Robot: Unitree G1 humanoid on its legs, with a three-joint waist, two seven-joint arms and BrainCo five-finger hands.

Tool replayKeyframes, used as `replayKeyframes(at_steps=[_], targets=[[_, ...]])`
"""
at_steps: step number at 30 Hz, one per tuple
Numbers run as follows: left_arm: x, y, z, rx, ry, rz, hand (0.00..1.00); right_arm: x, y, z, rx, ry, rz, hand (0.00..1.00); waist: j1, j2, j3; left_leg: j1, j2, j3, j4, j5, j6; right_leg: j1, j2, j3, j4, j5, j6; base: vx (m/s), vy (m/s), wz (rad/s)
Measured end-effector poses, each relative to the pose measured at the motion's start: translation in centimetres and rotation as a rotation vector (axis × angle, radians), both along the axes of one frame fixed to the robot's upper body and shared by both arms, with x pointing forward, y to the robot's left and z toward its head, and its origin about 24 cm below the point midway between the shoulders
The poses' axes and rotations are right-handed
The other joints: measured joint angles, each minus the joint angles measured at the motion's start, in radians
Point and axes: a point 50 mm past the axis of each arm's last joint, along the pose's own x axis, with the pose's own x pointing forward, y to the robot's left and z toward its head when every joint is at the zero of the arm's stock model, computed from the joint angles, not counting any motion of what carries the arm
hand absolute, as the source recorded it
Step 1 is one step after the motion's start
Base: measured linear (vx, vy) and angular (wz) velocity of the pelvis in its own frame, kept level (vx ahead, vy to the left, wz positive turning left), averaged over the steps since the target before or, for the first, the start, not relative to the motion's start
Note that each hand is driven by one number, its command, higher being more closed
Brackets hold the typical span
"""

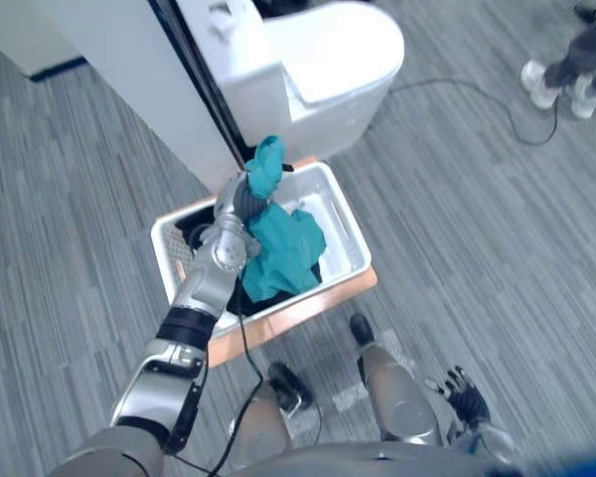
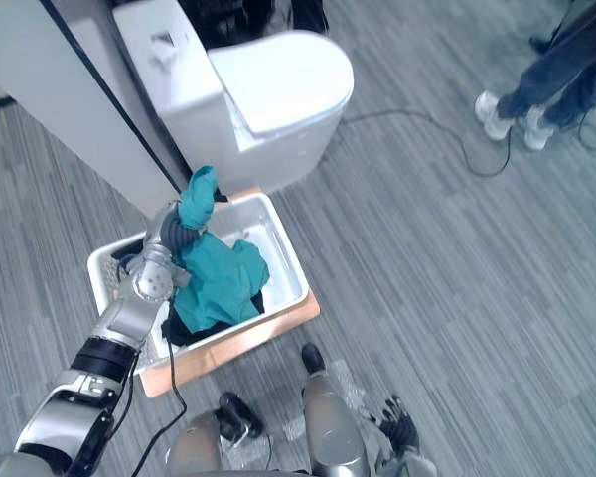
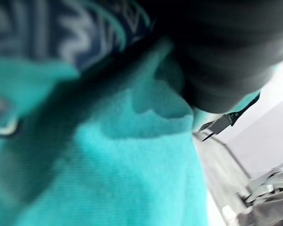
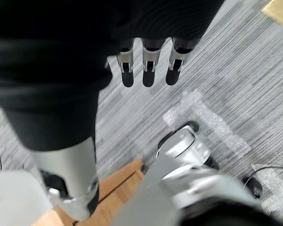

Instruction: Tidy the bed and pick cloth on bed and put in laundry

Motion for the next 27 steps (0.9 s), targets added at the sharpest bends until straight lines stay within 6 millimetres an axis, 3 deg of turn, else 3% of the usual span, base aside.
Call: replayKeyframes(at_steps=[5, 11, 12, 20, 25, 27], targets=[[-0.1, 0.9, -0.4, -0.050, 0.012, 0.040, 1.00, 2.0, 0.1, 1.1, -0.021, -0.070, 0.026, 0.00, 0.013, 0.003, 0.044, -0.062, 0.001, 0.020, 0.021, 0.006, 0.010, -0.095, -0.001, 0.000, 0.067, -0.008, -0.012, -0.03, -0.020, -0.02], [-0.5, 0.2, -1.8, -0.138, 0.028, 0.057, 1.00, 4.0, -0.9, 2.6, -0.086, -0.136, 0.039, 0.00, 0.016, 0.008, 0.089, -0.073, -0.038, 0.033, -0.021, 0.031, 0.025, -0.138, -0.028, -0.006, 0.096, -0.015, -0.017, -0.04, -0.018, 0.03], [-0.6, 0.1, -2.1, -0.148, 0.025, 0.060, 0.00, 4.2, -0.8, 2.8, -0.089, -0.146, 0.042, 0.00, 0.017, 0.007, 0.090, -0.077, -0.045, 0.033, -0.030, 0.036, 0.026, -0.146, -0.033, -0.006, 0.098, -0.015, -0.016, -0.04, -0.014, 0.11], [-1.2, 1.0, -3.5, -0.279, 0.026, 0.164, 0.00, 4.5, -1.0, 3.3, -0.111, -0.166, 0.024, 0.00, 0.021, 0.007, 0.090, -0.081, -0.058, 0.035, -0.042, 0.046, 0.034, -0.161, -0.045, -0.016, 0.112, -0.015, -0.016, 0.00, -0.001, 0.01], [-1.3, 2.2, -3.0, -0.365, -0.027, 0.221, 0.00, 4.3, -1.0, 3.2, -0.112, -0.161, 0.023, 0.00, 0.021, 0.007, 0.091, -0.052, -0.062, 0.025, -0.048, 0.049, 0.035, -0.123, -0.054, -0.037, 0.107, -0.015, -0.016, 0.00, 0.002, 0.07], [-1.3, 2.4, -1.9, -0.421, -0.075, 0.212, 0.00, 4.1, -1.1, 3.1, -0.112, -0.159, 0.022, 0.00, 0.021, 0.005, 0.089, -0.040, -0.059, 0.012, -0.047, 0.048, 0.034, -0.095, -0.058, -0.058, 0.095, -0.015, -0.016, -0.02, -0.010, 0.17]])
